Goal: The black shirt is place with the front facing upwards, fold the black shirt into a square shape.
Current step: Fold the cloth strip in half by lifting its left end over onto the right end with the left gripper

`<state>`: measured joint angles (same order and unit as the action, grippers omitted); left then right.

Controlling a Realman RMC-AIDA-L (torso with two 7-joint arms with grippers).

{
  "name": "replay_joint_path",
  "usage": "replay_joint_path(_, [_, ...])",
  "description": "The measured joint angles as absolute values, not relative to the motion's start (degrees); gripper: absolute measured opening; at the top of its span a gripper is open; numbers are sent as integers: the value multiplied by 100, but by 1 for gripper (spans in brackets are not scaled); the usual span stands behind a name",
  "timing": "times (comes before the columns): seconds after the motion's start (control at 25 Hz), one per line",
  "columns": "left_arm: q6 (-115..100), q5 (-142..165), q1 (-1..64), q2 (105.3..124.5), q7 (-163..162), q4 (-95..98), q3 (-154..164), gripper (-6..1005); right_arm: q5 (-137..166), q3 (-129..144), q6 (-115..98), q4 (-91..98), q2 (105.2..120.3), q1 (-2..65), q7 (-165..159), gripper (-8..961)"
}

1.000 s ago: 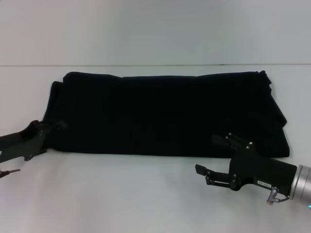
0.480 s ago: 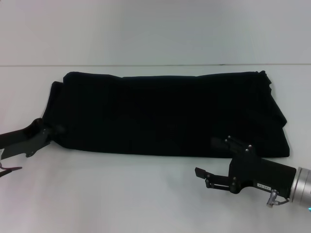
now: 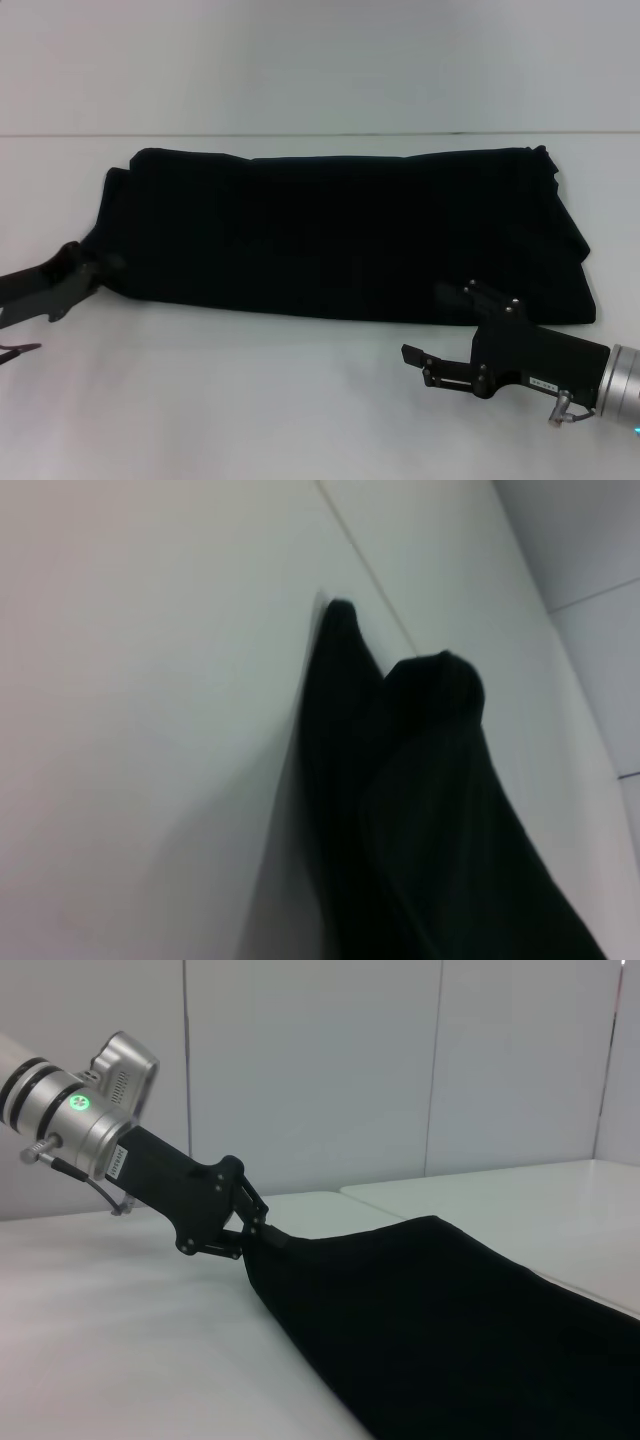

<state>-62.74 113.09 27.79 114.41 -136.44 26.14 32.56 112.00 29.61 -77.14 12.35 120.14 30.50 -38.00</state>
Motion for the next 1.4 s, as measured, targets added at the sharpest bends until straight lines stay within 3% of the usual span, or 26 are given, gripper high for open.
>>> replay_joint_path(0.24, [-6374, 11233, 2661, 11381, -13286, 2593, 2840, 92, 11179, 2914, -7709, 1238, 12014, 3054, -3820, 947])
replay_joint_path(0.64, [-6449, 11273, 2362, 11094, -13283, 2629, 2312, 90, 11162, 2767, -7703, 1240, 12014, 2998, -3831, 948])
replay_joint_path(1.4, [-6383, 11294, 2370, 11015, -13345, 2724, 2073, 63, 11162, 2601, -7690, 1239, 11994, 2894, -3832, 947])
